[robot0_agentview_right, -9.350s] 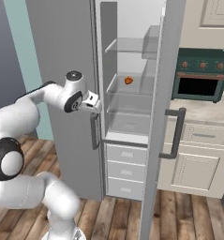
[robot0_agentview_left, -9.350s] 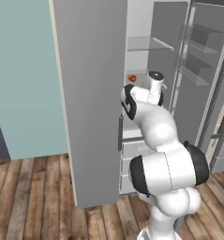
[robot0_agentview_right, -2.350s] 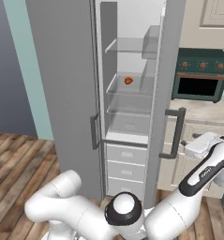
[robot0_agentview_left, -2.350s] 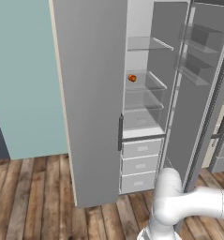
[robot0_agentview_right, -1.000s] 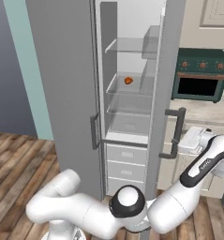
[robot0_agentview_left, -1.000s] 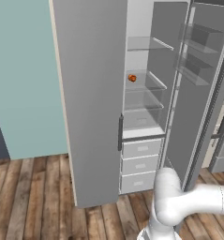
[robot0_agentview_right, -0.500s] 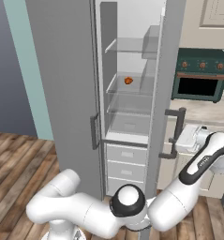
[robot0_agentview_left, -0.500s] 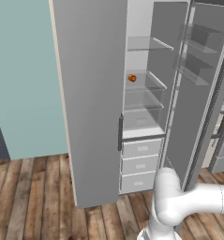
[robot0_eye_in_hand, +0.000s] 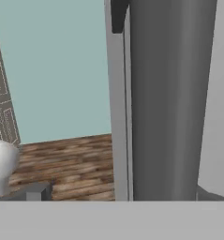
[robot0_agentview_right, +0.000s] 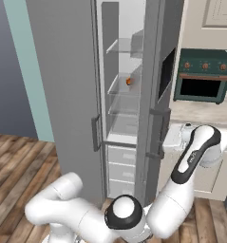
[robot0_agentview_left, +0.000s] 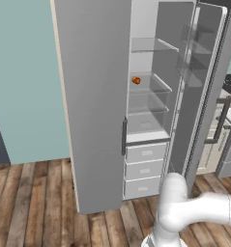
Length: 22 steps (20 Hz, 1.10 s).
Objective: There's a chicken drumstick in the fridge that needs to be moved to the freezer for freezing. Pick up the chicken drumstick from the fridge, place it on any shelf in the freezer, and close the fridge and freezer doors when done.
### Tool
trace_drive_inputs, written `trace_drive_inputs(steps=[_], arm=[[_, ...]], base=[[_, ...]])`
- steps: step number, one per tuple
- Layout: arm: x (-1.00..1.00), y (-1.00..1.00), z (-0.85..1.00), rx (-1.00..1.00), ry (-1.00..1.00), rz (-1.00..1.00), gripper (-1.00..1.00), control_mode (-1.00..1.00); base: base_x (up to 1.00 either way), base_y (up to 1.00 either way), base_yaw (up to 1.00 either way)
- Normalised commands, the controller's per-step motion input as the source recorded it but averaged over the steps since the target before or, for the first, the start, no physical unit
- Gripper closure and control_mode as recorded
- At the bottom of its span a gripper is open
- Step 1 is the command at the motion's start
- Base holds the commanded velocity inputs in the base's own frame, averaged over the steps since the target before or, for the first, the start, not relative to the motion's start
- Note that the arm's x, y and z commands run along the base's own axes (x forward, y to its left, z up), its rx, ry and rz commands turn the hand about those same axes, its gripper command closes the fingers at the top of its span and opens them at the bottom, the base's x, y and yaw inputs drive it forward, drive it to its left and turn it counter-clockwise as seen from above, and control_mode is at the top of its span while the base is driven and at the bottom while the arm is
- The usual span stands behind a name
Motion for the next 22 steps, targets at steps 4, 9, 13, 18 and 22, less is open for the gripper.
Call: trace_drive_inputs(steps=[4, 9, 13, 18, 22], arm=[[-0.26, 0.79, 0.00, -0.06, 0.00, -0.08, -1.00, -1.00], [-0.10, 0.74, 0.00, -0.01, 0.00, -0.33, -1.00, -1.00], [0.00, 0.62, 0.00, 0.00, 0.07, -0.36, -1.00, -1.00], [0.11, 0.56, 0.00, 0.00, 0.25, -0.37, -1.00, -1.00], [0.14, 0.78, 0.00, 0.00, 0.28, -0.40, -1.00, -1.00]], base=[[0.00, 0.00, 0.00], [0.00, 0.00, 0.00], [0.00, 0.00, 0.00], [0.00, 0.00, 0.00], [0.00, 0.00, 0.00]])
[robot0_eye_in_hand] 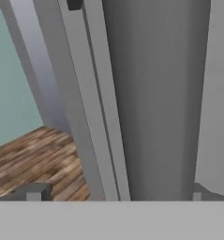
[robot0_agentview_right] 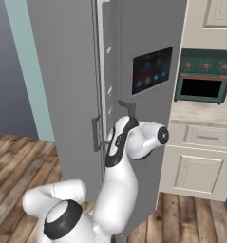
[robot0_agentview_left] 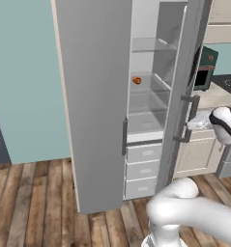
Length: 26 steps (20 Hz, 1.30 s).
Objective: There's a chicken drumstick in the fridge that needs to be moved to the freezer for freezing. Pick up the chicken drumstick from the fridge, place it on any shelf in the freezer, and close the fridge and freezer doors when done.
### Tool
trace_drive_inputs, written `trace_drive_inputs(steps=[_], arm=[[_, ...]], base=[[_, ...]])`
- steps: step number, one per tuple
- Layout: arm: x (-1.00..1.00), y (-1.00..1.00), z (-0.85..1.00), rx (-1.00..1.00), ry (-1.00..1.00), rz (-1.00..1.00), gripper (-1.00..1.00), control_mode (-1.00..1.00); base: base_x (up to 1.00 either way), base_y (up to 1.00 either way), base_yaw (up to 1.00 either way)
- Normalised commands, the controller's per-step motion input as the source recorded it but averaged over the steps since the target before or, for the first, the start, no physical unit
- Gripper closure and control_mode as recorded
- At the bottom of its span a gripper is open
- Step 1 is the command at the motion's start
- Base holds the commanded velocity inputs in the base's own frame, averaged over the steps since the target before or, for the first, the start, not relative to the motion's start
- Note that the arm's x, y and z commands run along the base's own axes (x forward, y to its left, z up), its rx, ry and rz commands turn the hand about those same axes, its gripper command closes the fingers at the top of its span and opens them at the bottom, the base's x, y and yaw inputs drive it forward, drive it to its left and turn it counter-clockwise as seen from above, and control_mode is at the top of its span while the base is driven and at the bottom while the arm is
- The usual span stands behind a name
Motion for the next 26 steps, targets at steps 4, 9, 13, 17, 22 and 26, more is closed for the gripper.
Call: trace_drive_inputs(steps=[4, 9, 13, 17, 22, 26], arm=[[0.22, 0.71, 0.00, 0.00, 0.29, -0.38, -1.00, -1.00], [0.24, 0.64, 0.06, -0.01, 0.20, -0.39, -1.00, -1.00], [0.34, 0.34, 0.21, -0.05, 0.25, -0.27, -1.00, -1.00], [0.44, 0.49, 0.29, -0.11, 0.23, -0.30, -1.00, -1.00], [0.65, 0.34, 0.27, -0.04, 0.24, -0.19, -1.00, -1.00], [0.58, 0.06, 0.10, 0.00, 0.17, -0.12, -1.00, -1.00]], base=[[0.00, 0.00, 0.00], [0.00, 0.00, 0.00], [0.00, 0.00, 0.00], [0.00, 0.00, 0.00], [0.00, 0.00, 0.00], [0.00, 0.00, 0.00]])
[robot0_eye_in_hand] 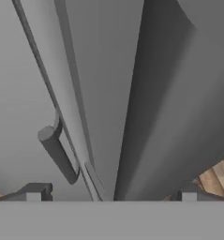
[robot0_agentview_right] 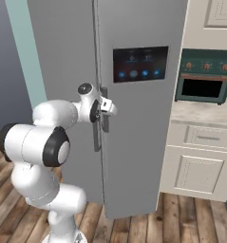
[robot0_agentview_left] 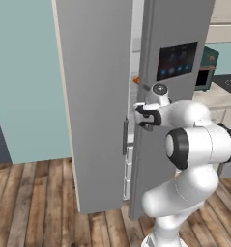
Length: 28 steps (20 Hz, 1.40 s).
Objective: There's a chicken drumstick in the fridge that needs to be moved to the freezer for freezing. Pick up the chicken drumstick from the fridge, place it on any shelf in the freezer, and close the fridge and freezer doors when done.
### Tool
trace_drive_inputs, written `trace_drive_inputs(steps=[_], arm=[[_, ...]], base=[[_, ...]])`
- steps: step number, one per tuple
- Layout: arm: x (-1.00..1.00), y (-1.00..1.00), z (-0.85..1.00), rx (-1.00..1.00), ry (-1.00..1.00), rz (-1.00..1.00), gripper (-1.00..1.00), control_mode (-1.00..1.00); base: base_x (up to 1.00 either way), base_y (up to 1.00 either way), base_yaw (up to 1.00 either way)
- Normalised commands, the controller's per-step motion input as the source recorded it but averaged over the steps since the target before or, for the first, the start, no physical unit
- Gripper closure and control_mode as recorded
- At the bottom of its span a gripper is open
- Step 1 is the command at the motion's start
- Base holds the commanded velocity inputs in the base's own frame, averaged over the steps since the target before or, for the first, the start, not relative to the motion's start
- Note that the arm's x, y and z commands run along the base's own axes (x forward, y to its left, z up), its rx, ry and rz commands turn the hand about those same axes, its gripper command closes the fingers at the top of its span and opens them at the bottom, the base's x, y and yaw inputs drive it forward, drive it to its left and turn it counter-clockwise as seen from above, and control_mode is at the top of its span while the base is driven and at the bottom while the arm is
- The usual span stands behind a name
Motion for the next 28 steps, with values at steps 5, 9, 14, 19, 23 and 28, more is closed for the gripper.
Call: trace_drive_inputs(steps=[5, 9, 14, 19, 23, 28], arm=[[0.45, -0.08, 0.00, 0.06, 0.03, -0.01, -1.00, -1.00], [0.11, 0.00, 0.00, 0.07, -0.10, 0.03, -1.00, -1.00], [0.34, -0.08, 0.00, 0.05, -0.12, 0.10, -1.00, -1.00], [0.49, -0.04, 0.00, 0.00, -0.02, 0.04, -1.00, -1.00], [0.56, 0.00, 0.00, 0.00, 0.00, 0.01, -1.00, -1.00], [0.66, 0.00, 0.00, -0.02, 0.00, 0.00, -1.00, -1.00]], base=[[0.00, 0.00, 0.00], [0.00, 0.00, 0.00], [0.00, 0.00, 0.00], [0.00, 0.00, 0.00], [0.00, 0.00, 0.00], [0.00, 0.00, 0.00]])
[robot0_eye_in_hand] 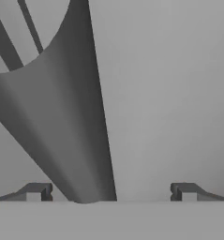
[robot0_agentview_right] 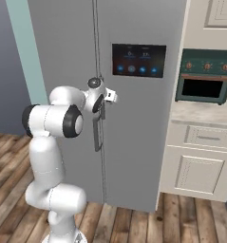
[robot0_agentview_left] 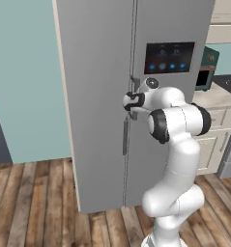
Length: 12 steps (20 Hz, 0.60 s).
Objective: There's a chicken drumstick in the fridge that needs to be moved to the freezer for freezing. Pick up the chicken drumstick from the fridge, place it on any shelf in the freezer, and close the fridge and freezer doors when done.
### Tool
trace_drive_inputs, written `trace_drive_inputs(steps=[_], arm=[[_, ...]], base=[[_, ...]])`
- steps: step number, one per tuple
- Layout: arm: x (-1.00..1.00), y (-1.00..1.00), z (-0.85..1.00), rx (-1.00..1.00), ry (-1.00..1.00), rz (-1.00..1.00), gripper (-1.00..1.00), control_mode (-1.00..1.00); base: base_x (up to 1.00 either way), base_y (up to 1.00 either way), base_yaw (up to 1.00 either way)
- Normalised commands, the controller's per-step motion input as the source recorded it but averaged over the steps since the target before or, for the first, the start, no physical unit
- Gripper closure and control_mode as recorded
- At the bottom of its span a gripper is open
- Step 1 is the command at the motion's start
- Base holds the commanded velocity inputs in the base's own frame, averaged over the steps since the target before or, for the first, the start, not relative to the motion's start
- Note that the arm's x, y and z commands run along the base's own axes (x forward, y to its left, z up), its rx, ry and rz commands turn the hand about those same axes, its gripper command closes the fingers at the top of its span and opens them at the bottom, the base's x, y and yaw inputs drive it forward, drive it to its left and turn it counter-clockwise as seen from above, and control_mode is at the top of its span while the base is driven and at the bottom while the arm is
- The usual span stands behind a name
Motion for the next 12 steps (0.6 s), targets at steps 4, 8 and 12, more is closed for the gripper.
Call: trace_drive_inputs(steps=[4, 8, 12], arm=[[0.51, 0.00, 0.00, 0.00, 0.00, 0.00, -1.00, -1.00], [0.46, 0.00, 0.00, 0.00, 0.00, 0.00, -1.00, -1.00], [0.38, 0.00, 0.00, -0.01, 0.00, 0.00, -1.00, -1.00]], base=[[0.00, 0.00, 0.00], [0.00, 0.00, 0.00], [0.00, 0.00, 0.00]])
